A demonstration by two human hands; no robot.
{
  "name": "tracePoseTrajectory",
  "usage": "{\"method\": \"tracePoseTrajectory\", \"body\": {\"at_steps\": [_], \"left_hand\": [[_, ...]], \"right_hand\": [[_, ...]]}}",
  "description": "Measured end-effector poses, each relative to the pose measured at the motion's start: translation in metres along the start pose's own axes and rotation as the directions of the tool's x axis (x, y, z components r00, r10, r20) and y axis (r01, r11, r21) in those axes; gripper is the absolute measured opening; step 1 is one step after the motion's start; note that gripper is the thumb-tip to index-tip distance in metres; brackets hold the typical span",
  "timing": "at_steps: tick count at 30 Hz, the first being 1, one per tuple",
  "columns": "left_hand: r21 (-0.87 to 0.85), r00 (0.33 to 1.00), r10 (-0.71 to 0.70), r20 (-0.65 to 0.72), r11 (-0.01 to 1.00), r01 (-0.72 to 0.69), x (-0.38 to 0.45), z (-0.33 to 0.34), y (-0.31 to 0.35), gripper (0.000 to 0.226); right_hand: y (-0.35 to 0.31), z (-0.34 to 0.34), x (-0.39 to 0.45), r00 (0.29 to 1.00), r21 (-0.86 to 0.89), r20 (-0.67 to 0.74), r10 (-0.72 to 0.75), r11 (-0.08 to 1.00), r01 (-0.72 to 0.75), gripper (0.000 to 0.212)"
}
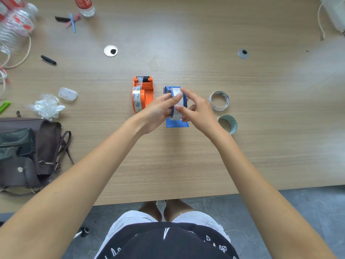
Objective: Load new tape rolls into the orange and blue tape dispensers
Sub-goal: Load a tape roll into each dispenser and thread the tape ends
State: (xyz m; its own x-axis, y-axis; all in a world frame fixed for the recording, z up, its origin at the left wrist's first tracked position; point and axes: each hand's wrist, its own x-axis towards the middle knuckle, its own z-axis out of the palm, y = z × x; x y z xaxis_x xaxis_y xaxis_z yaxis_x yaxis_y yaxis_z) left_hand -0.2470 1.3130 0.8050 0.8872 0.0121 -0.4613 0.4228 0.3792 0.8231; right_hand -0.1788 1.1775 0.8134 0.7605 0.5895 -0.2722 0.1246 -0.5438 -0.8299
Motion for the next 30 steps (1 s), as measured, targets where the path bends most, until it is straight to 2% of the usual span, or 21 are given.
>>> {"method": "tracePoseTrajectory", "body": {"at_steps": [2,4,7,12,17,26,30], "left_hand": [[0.01,0.997,0.022,0.07,1.0,-0.022,-0.003,-0.004,0.0,0.039],[0.012,0.995,0.006,0.095,1.0,-0.007,-0.003,-0.006,0.0,0.046],[0.003,0.996,-0.019,0.084,1.0,0.019,-0.002,-0.006,-0.002,0.055],[0.024,0.998,-0.022,0.065,1.0,0.02,-0.003,-0.003,0.0,0.056],[0.062,0.999,-0.006,0.049,0.998,0.003,-0.004,0.001,0.003,0.05],[0.161,0.995,0.015,-0.099,0.987,0.001,-0.007,0.009,0.005,0.032],[0.226,0.992,-0.011,-0.122,0.973,0.038,-0.01,0.004,0.004,0.039]], "right_hand": [[0.003,-0.005,0.003,1.0,0.054,0.01,0.009,0.998,-0.009,0.05],[0.005,-0.006,0.008,1.0,0.039,-0.029,0.007,0.999,-0.006,0.045],[0.003,-0.005,0.012,0.997,0.024,-0.062,-0.035,0.999,0.037,0.042],[-0.001,-0.005,0.021,0.993,0.005,-0.055,-0.109,0.994,0.109,0.032],[-0.008,-0.005,0.024,0.979,0.053,-0.178,-0.099,0.993,0.11,0.016],[-0.017,-0.009,0.024,0.976,-0.046,-0.191,-0.105,0.994,0.098,0.012],[-0.015,-0.009,0.019,0.98,-0.012,-0.157,-0.119,0.993,0.119,0.011]]}}
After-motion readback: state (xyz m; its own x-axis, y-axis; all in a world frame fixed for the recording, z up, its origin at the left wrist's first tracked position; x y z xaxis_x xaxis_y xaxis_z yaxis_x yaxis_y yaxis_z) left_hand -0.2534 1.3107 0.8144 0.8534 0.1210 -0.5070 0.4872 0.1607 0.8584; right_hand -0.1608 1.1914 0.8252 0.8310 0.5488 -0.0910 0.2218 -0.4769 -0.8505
